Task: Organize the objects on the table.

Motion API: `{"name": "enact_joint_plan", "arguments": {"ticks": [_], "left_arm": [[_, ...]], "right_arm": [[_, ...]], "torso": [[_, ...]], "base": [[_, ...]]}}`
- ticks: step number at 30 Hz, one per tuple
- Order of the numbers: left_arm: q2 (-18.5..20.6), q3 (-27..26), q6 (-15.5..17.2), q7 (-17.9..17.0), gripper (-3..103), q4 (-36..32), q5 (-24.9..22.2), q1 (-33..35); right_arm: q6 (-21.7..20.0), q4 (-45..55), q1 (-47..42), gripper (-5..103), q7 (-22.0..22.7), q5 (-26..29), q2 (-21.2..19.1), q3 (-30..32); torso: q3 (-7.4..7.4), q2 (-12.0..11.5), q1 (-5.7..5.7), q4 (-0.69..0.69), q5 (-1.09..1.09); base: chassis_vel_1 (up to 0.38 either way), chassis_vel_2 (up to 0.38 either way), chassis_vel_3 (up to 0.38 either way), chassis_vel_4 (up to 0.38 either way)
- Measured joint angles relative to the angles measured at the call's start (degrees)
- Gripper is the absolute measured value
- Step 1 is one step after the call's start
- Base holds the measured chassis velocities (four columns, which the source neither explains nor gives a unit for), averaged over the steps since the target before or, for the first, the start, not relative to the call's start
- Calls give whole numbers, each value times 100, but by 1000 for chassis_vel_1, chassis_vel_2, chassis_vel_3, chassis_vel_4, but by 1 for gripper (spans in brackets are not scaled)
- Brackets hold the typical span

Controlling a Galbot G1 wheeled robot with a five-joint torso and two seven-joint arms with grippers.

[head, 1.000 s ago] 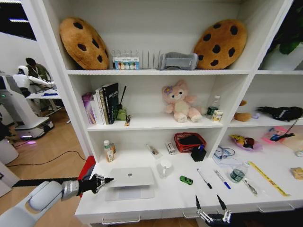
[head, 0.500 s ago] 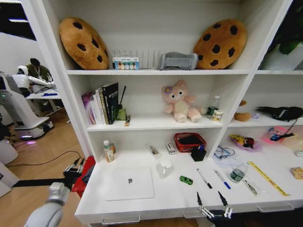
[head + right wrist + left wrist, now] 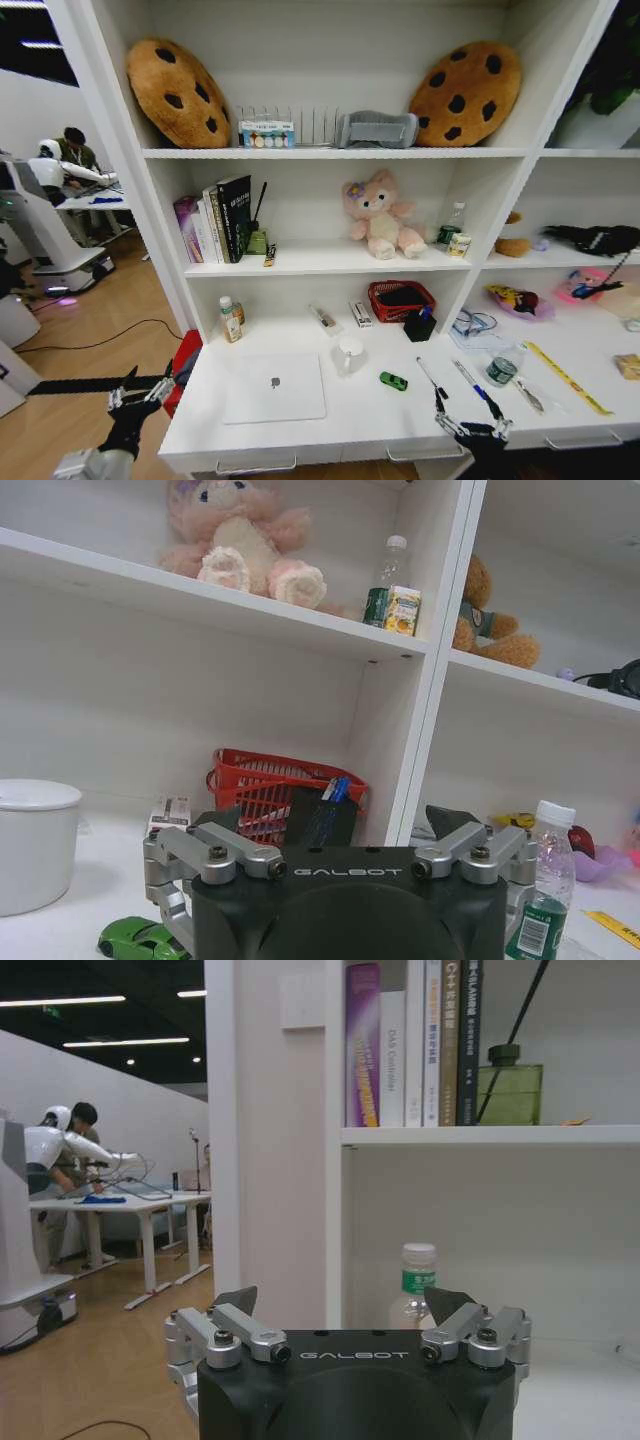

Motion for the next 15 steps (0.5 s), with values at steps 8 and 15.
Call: {"name": "enact_joint_plan", "arguments": {"ticks": [8, 15], "left_arm": [[346, -129, 401, 86, 100, -590, -172, 159], [585, -676, 588, 227, 100, -676, -531, 173]], "right_arm": [[52, -44, -11, 100, -169, 42, -39, -107], [178, -110, -43, 100, -274, 19, -45, -166]], "torso": [[0, 0, 0, -1, -1], [1, 0, 0, -1, -2]], "base": [[0, 0, 0, 0], [0, 0, 0, 0]]}}
